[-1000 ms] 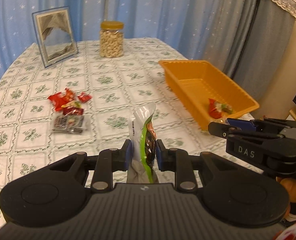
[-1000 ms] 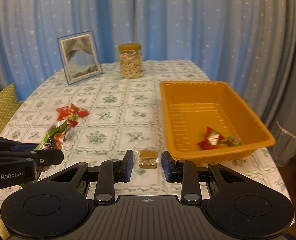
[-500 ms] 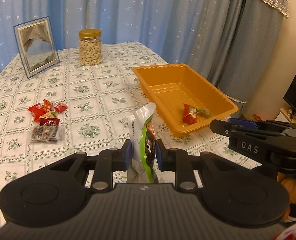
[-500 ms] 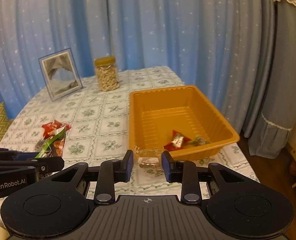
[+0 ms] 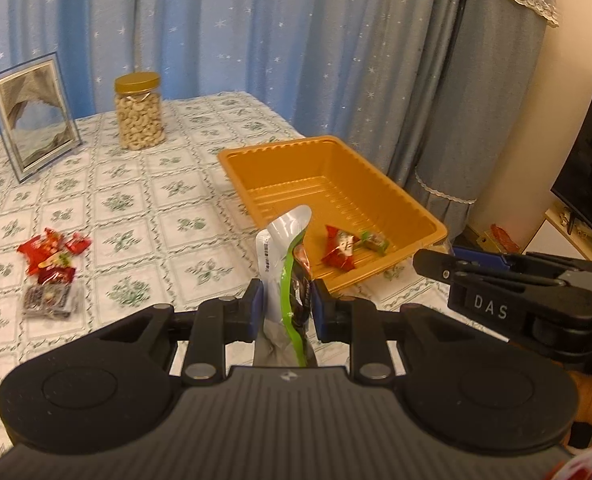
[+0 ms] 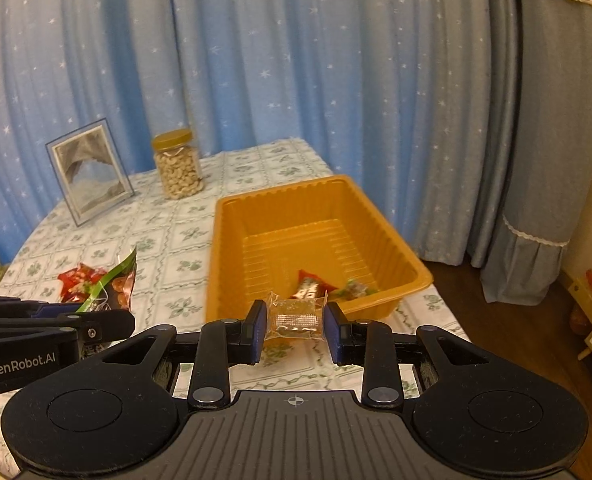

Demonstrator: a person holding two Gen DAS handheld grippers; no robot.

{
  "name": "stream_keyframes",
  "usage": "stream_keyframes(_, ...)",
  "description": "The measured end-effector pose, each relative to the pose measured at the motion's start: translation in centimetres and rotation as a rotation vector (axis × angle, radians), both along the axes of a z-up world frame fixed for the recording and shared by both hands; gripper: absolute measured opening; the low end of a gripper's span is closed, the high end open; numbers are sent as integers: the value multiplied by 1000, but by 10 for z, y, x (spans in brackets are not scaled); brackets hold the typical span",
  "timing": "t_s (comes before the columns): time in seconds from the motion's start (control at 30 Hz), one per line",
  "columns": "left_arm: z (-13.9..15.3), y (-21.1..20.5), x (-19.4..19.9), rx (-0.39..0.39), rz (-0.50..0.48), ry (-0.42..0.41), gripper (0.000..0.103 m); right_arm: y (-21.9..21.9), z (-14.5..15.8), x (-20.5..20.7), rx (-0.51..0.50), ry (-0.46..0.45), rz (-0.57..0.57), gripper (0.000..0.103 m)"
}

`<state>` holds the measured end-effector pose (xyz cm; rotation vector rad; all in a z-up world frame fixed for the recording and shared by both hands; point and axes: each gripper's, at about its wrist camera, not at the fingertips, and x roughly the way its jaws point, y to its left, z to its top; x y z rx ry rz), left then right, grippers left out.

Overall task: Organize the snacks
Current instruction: 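Carry the white pouch and brown candy over the orange tray with both tools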

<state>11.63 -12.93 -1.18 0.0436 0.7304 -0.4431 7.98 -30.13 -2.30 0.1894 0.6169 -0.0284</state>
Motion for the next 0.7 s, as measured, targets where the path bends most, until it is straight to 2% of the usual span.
stream_keyframes(0.33,-2,-26,20,-2,-28,5,23,-27,-1,11,-4,-2,-33,31)
stream_keyframes(0.7,-11,-51,55,-10,-37,19,23,-45,-3,43,-21,-1,-14,31)
